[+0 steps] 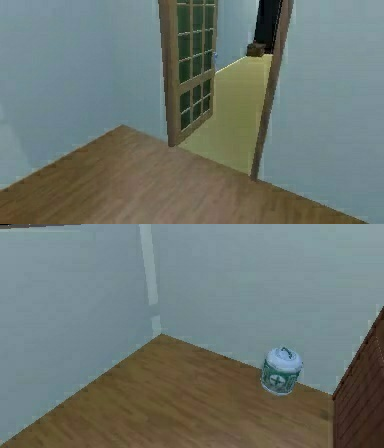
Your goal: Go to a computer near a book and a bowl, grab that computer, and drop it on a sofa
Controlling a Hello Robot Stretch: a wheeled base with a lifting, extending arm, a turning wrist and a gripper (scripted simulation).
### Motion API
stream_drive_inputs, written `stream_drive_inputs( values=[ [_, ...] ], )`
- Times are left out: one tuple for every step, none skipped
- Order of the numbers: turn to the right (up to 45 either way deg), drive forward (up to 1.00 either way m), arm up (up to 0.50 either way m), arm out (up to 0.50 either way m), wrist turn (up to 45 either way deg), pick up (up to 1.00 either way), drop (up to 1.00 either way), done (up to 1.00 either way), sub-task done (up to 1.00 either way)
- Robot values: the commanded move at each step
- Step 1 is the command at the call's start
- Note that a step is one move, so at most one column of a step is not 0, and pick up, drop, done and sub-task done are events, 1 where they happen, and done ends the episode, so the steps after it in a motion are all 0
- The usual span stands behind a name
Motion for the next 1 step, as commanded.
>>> stream_drive_inputs(
  values=[
    [3.0,0.00,0.00,0.00,0.0,0.00,0.00,0.00,0.00]
  ],
)
